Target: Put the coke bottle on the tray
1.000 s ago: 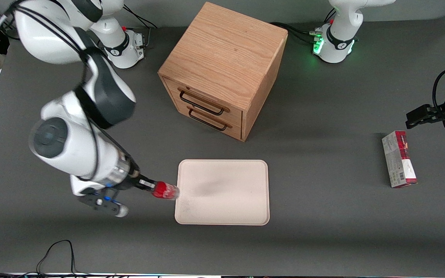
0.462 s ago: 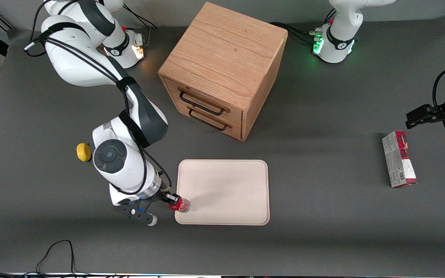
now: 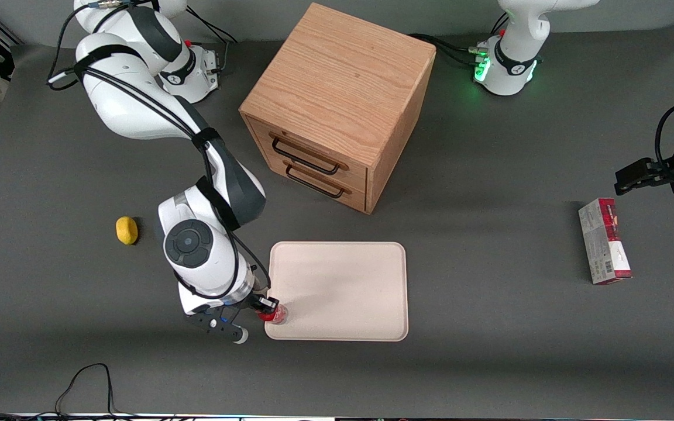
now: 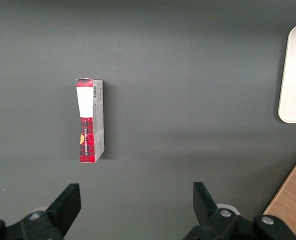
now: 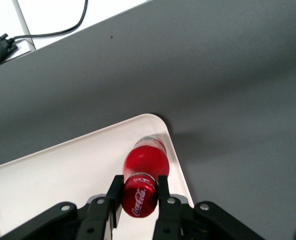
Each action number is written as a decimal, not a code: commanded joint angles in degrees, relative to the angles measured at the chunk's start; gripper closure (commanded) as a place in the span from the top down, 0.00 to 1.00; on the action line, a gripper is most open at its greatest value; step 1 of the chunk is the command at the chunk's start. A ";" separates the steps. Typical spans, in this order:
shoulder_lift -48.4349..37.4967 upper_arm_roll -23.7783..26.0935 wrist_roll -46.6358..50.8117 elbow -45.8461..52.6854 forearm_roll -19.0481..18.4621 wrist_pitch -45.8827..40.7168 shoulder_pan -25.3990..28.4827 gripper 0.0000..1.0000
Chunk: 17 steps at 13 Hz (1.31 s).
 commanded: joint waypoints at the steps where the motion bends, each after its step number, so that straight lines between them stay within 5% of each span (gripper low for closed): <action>1: 0.46 -0.54 1.59 1.06 -1.62 0.59 0.84 0.00; 2: 0.80 -0.54 1.68 1.06 -1.62 0.59 0.84 0.00; 3: 0.89 -0.54 1.59 0.97 -1.62 1.02 0.84 0.39; 4: 0.98 -0.63 1.59 0.97 -1.62 1.37 0.84 0.96; 9: -0.24 -0.63 1.07 0.88 -1.53 -0.63 0.31 1.00; 12: -4.79 -0.63 -5.75 -1.30 -0.83 -11.86 -0.83 1.00; 17: -30.59 -0.45 -26.66 -33.41 9.60 -8.57 -14.16 1.00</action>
